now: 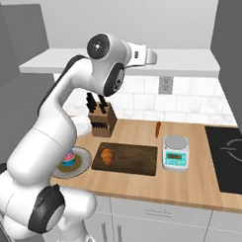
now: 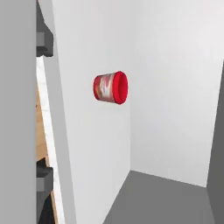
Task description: From the different types of pastries on the counter, select a croissant and place it on the cutting board. Then retrieve a jar of jam from the cabinet and place it alongside the croissant on the cutting board.
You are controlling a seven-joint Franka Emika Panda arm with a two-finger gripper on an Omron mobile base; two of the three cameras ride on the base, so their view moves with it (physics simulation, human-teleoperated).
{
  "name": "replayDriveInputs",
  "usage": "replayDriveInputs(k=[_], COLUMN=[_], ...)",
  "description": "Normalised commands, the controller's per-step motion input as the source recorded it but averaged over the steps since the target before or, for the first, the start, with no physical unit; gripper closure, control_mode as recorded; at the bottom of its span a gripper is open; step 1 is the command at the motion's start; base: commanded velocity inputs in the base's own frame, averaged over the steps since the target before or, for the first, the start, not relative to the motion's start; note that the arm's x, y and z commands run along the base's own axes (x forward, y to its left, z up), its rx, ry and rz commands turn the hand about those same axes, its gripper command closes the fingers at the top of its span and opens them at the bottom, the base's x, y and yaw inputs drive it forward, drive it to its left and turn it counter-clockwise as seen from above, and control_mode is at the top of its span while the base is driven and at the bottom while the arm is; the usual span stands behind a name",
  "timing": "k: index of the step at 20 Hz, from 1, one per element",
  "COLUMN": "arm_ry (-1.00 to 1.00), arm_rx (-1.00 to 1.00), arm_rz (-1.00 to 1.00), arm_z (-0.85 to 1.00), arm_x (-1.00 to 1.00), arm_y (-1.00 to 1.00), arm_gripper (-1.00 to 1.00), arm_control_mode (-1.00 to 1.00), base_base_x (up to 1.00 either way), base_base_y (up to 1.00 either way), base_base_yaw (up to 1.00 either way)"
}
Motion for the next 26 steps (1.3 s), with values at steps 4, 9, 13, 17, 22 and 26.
replayDriveInputs(k=[4, 9, 13, 17, 22, 26], arm_ry=[-0.01, -0.07, -0.10, -0.14, -0.03, -0.01], arm_rx=[0.07, 0.14, 0.20, 0.15, 0.02, 0.00], arm_rz=[0.00, 0.00, 0.01, 0.07, 0.12, 0.12], arm_z=[-0.05, -0.02, -0.10, -0.34, -0.07, 0.00], arm_x=[0.01, 0.01, 0.28, 0.47, 0.33, 0.31], arm_y=[0.00, 0.01, 0.05, 0.00, 0.00, 0.00], arm_gripper=[-1.00, -1.00, -1.00, -1.00, -1.00, -1.00], arm_control_mode=[-1.00, -1.00, -1.00, -1.00, -1.00, -1.00], base_base_x=[0.00, 0.00, 0.00, 0.00, 0.00, 0.00], base_base_y=[0.00, 0.00, 0.00, 0.00, 0.00, 0.00], base_base_yaw=[0.00, 0.00, 0.00, 0.00, 0.00, 0.00])
